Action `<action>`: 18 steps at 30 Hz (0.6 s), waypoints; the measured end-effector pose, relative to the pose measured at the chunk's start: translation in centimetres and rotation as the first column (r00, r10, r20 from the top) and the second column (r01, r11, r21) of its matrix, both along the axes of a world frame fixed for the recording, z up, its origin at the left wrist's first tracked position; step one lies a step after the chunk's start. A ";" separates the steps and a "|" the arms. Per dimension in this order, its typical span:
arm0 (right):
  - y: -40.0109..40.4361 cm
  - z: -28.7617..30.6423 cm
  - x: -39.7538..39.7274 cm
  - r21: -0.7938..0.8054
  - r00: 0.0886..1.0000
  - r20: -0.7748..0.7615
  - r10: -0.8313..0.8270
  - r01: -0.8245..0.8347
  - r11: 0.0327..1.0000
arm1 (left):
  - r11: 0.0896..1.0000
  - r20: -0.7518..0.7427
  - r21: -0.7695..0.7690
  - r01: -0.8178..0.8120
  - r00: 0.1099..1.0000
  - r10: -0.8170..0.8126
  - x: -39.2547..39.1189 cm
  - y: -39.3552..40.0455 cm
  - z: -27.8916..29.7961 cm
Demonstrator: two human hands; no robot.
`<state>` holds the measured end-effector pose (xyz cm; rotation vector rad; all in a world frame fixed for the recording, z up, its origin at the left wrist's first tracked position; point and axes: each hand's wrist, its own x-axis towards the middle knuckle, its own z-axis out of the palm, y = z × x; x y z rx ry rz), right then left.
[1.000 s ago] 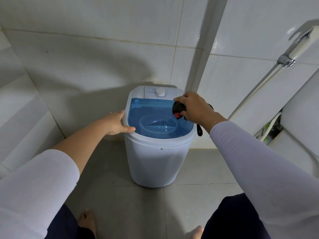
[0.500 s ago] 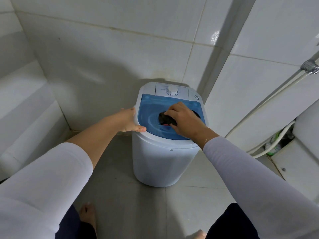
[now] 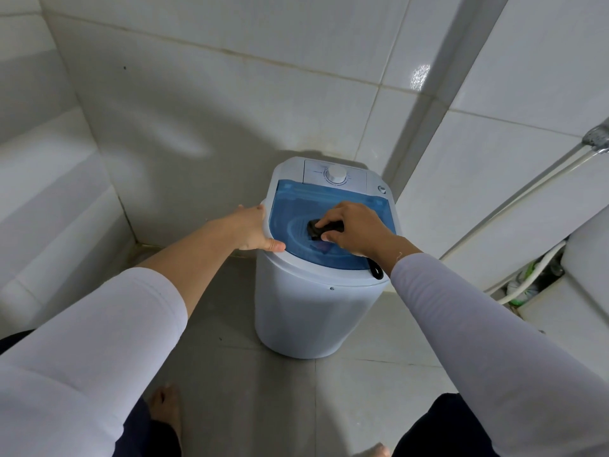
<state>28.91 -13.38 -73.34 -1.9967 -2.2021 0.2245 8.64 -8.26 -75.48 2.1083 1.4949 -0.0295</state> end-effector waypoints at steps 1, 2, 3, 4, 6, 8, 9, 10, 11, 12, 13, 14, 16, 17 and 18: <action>0.0 0.0 -0.2 -0.009 1.000 0.011 0.000 0.001 1.000 | 1.000 -0.009 0.002 0.001 1.000 -0.001 0.0 0.0 0.0; 0.1 -0.1 -0.4 -0.004 1.000 0.021 0.006 -0.006 1.000 | 1.000 -0.012 0.006 0.003 1.000 -0.002 0.1 0.0 0.0; 0.1 -0.2 -0.6 0.014 1.000 0.025 0.012 -0.012 1.000 | 1.000 -0.009 0.006 0.004 1.000 -0.004 0.2 -0.1 0.1; 0.2 -0.3 -0.8 0.035 1.000 0.023 0.011 -0.012 0.999 | 1.000 -0.004 0.011 0.008 1.000 -0.008 0.3 -0.2 0.2; 0.1 -0.4 -0.9 0.067 1.000 0.016 0.004 -0.005 0.998 | 0.999 -0.004 0.026 0.019 1.000 -0.019 0.3 -0.4 0.5; 0.2 -0.4 -0.8 0.072 0.999 0.041 0.031 -0.034 0.997 | 0.999 -0.016 0.029 0.020 1.000 -0.020 0.2 -0.4 0.4; 0.2 -0.4 -0.7 0.069 0.997 0.064 0.052 -0.057 0.996 | 1.000 -0.019 0.022 0.016 1.000 -0.016 0.2 -0.2 0.3; 0.1 -0.3 -0.7 0.065 0.994 0.080 0.071 -0.077 0.995 | 1.000 -0.021 0.017 0.012 1.000 -0.012 0.1 -0.1 0.2; 0.1 -0.2 -0.6 0.056 0.992 0.088 0.085 -0.091 0.994 | 1.000 -0.019 0.010 0.009 1.000 -0.009 0.1 0.1 0.0; 0.1 -0.1 -0.5 0.041 0.991 0.093 0.098 -0.102 0.994 | 1.000 -0.018 0.007 0.008 1.000 -0.008 0.1 0.1 -0.1; 0.2 0.0 -0.4 0.018 0.989 0.097 0.111 -0.113 0.993 | 1.000 -0.020 0.004 0.005 1.000 -0.005 0.1 0.2 -0.2; 0.2 0.2 -0.2 -0.008 0.987 0.099 0.125 -0.125 0.992 | 1.000 -0.025 0.005 0.002 1.000 -0.002 0.1 0.2 -0.2; 0.3 0.4 0.2 -0.055 0.984 0.096 0.148 -0.143 0.988 | 1.000 -0.038 0.005 -0.004 0.999 0.004 0.2 0.1 -0.1; 0.3 0.5 0.3 -0.073 0.983 0.099 0.155 -0.149 0.986 | 1.000 -0.041 0.005 -0.004 0.999 0.004 0.2 0.0 0.0; 0.3 0.6 0.5 -0.086 0.980 0.109 0.164 -0.155 0.984 | 1.000 -0.042 0.006 -0.004 0.999 0.004 0.2 0.0 -0.1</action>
